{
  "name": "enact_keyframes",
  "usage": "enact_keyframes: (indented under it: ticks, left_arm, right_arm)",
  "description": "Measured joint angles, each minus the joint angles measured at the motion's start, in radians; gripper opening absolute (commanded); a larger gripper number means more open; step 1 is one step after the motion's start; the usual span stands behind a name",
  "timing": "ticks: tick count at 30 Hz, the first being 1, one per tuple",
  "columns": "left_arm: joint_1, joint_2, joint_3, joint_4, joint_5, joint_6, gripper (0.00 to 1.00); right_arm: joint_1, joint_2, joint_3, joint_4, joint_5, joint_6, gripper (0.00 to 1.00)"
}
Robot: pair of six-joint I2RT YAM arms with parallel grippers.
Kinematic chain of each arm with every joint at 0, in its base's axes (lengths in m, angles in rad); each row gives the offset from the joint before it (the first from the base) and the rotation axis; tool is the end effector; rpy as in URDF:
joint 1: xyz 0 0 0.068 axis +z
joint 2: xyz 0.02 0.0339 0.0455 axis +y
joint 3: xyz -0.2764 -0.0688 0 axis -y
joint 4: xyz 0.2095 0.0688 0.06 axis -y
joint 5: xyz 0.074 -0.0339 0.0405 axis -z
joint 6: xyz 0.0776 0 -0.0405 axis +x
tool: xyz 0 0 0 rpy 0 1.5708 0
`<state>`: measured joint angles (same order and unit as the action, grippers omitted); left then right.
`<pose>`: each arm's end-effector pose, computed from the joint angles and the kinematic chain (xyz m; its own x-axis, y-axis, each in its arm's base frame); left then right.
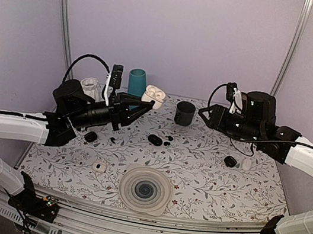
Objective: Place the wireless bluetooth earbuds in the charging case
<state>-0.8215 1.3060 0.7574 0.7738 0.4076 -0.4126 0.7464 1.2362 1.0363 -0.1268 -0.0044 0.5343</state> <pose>0.1813 -0.2401 0.3546 -0.2357 -0.2871 -0.9284 0.9179 0.2481 -0.3098 0.2127 0.1972 0.3431 -0.5501 0.1849 -0.8144 -0.4670 0.7403 0.4835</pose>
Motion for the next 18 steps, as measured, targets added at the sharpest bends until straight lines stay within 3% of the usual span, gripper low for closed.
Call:
enact_keyframes:
  ticks: [6, 18]
  left_arm:
    - [0.009, -0.039, -0.005, -0.026, 0.0, 0.001, 0.0]
    - [0.014, -0.044, -0.005, -0.06, 0.0, 0.001, 0.0]
  right_arm:
    - [-0.065, 0.03, -0.083, -0.064, -0.033, -0.025, 0.5]
    - [-0.102, 0.29, -0.132, -0.09, -0.036, -0.139, 0.37]
